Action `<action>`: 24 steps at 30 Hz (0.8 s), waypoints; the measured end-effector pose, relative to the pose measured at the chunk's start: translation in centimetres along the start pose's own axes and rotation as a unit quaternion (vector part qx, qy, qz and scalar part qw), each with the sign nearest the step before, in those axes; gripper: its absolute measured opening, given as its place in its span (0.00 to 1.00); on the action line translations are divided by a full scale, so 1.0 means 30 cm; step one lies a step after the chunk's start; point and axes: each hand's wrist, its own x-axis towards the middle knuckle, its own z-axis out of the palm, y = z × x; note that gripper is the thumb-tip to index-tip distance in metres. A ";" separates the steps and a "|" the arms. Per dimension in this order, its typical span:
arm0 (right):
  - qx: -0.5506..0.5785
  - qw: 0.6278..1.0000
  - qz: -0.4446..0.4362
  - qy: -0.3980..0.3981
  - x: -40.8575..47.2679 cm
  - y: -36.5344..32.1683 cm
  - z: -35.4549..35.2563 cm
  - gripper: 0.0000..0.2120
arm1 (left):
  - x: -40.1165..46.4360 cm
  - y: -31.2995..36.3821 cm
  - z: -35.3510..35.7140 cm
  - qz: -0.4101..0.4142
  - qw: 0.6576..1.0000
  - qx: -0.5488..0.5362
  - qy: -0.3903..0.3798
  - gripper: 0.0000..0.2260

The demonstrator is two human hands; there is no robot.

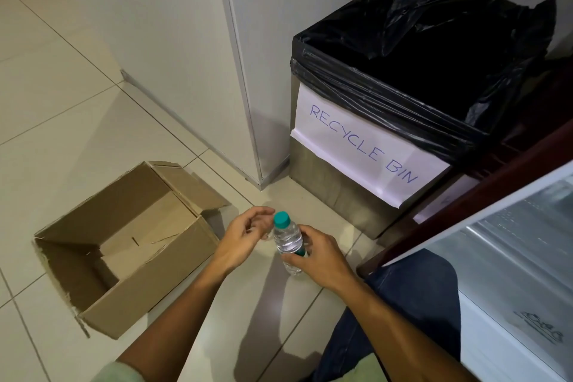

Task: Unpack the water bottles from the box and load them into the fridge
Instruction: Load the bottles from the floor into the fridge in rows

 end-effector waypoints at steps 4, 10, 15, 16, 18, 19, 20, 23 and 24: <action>0.020 1.000 0.013 0.007 -0.016 0.009 -0.024 0.25 | 0.088 -0.084 0.026 -0.018 0.982 0.092 0.165 0.12; 0.051 0.998 0.012 0.027 -0.067 0.013 -0.073 0.21 | 0.200 -0.184 0.052 -0.159 0.948 0.269 0.069 0.32; 0.073 0.996 0.016 0.049 -0.112 0.044 -0.099 0.22 | 0.230 -0.210 0.083 -0.182 0.949 0.244 0.081 0.25; 0.072 0.996 0.017 0.053 -0.121 0.050 -0.103 0.23 | 0.232 -0.207 0.088 -0.186 0.951 0.231 0.089 0.23; 0.067 0.996 0.019 0.061 -0.134 0.058 -0.111 0.23 | 0.233 -0.204 0.091 -0.188 0.954 0.212 0.101 0.21; 0.065 0.996 0.020 0.064 -0.138 0.060 -0.115 0.23 | 0.229 -0.203 0.093 -0.189 0.954 0.206 0.104 0.21; 0.065 0.996 0.020 0.064 -0.141 0.061 -0.117 0.23 | 0.223 -0.204 0.093 -0.192 0.955 0.199 0.107 0.20; 0.067 0.995 0.014 0.070 -0.151 0.055 -0.127 0.23 | 0.194 -0.201 0.090 -0.190 0.960 0.175 0.111 0.19; 0.070 0.995 0.012 0.071 -0.154 0.052 -0.130 0.23 | 0.182 -0.197 0.087 -0.184 0.962 0.167 0.109 0.19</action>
